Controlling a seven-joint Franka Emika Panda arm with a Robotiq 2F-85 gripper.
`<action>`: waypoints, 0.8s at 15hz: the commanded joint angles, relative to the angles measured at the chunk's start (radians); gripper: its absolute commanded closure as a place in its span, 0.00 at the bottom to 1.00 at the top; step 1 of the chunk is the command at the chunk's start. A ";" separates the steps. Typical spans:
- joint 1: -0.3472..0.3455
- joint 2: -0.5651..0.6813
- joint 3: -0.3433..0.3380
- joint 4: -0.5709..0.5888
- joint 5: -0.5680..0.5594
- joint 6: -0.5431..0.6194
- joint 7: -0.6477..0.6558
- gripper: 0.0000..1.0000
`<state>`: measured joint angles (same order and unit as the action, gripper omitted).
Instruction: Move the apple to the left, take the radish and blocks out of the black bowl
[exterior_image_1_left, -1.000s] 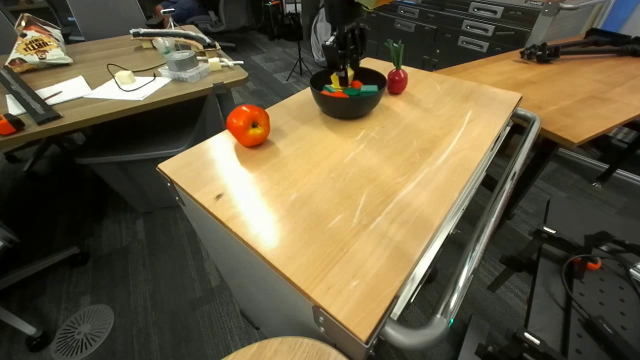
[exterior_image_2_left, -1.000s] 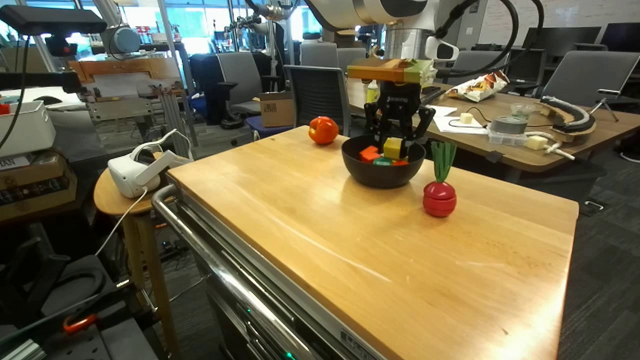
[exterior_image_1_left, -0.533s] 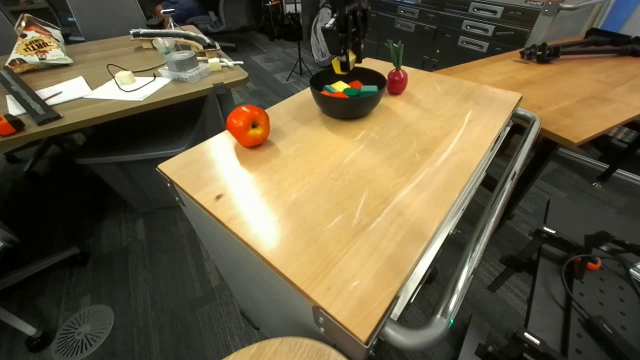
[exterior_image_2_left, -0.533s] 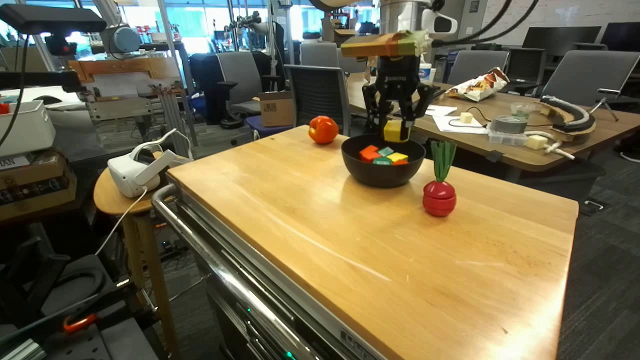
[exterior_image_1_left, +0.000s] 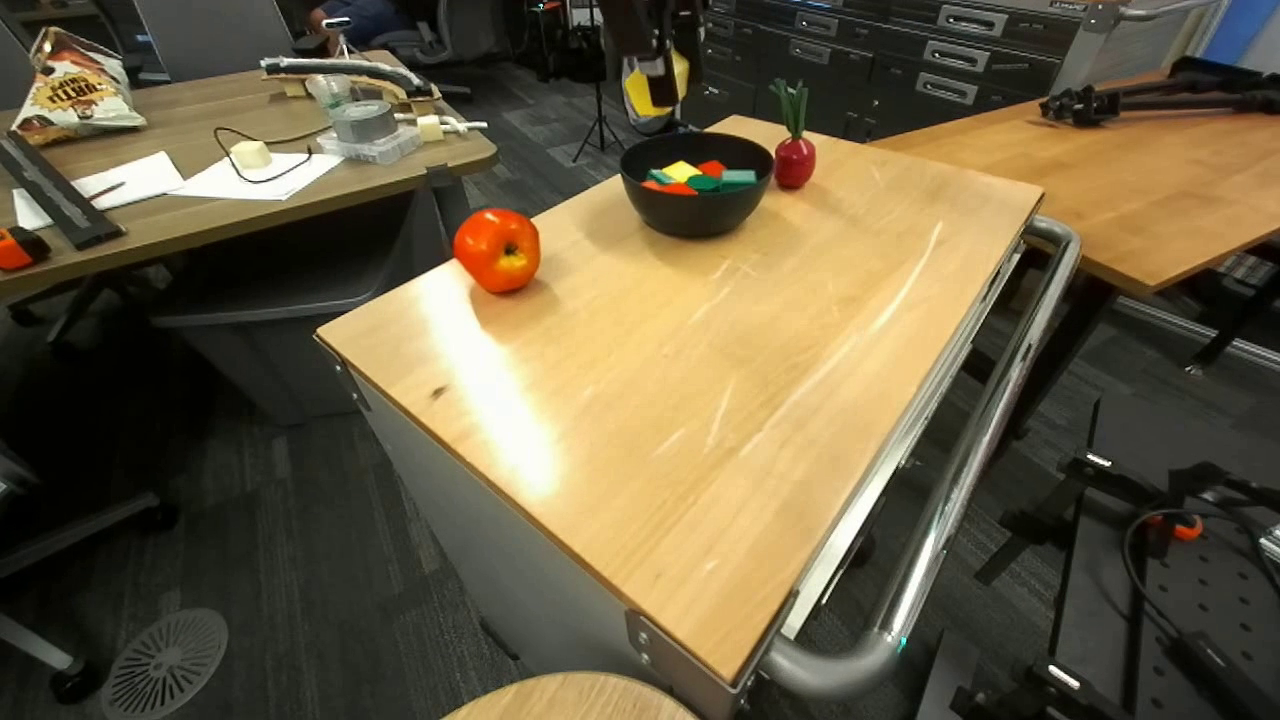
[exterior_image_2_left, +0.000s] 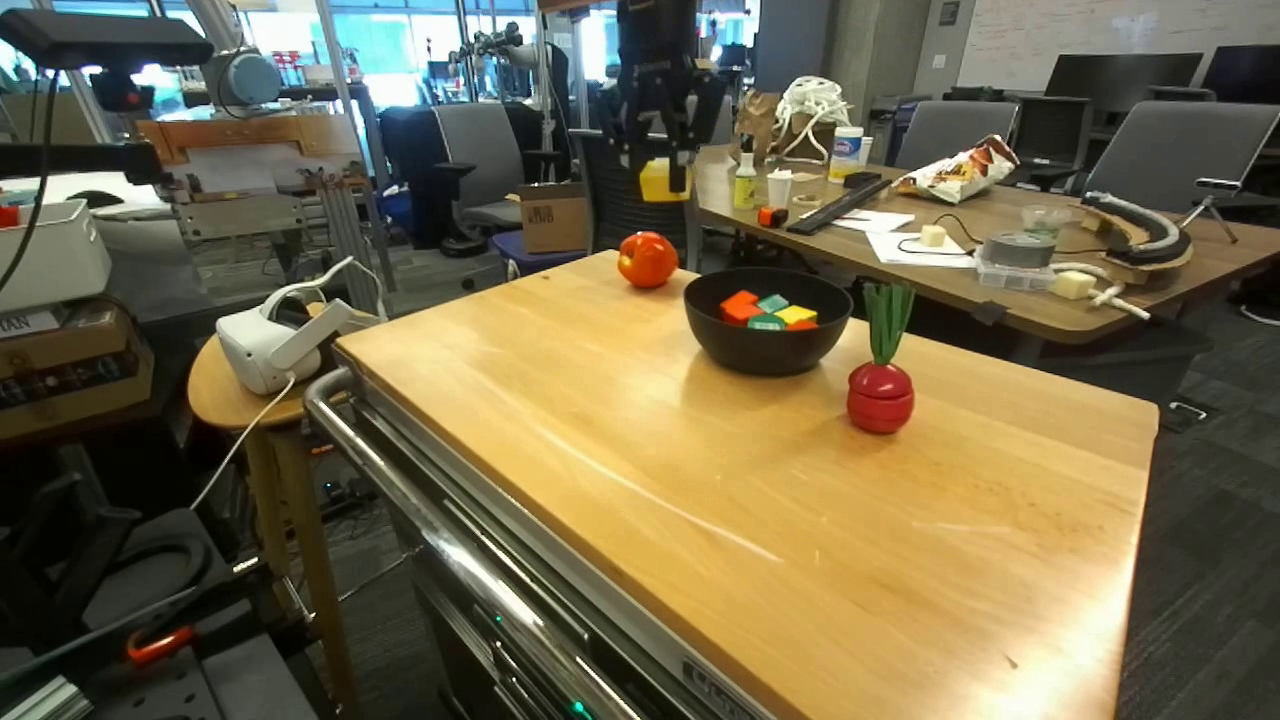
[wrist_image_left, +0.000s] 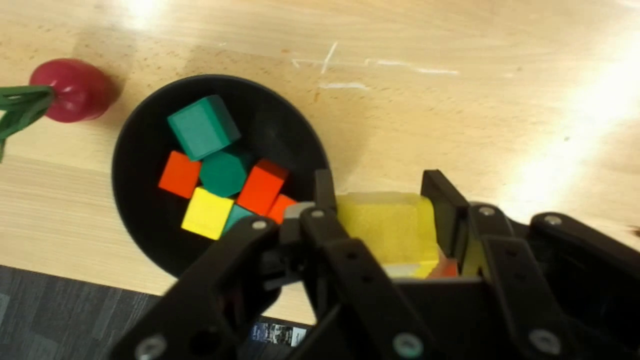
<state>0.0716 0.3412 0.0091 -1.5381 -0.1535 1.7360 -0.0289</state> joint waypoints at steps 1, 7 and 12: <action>0.042 0.033 0.021 0.019 -0.022 -0.055 0.084 0.79; 0.058 0.150 0.019 0.032 0.026 0.001 0.244 0.79; 0.060 0.215 0.034 0.044 0.064 0.028 0.216 0.79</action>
<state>0.1289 0.5276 0.0329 -1.5296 -0.1204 1.7531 0.1968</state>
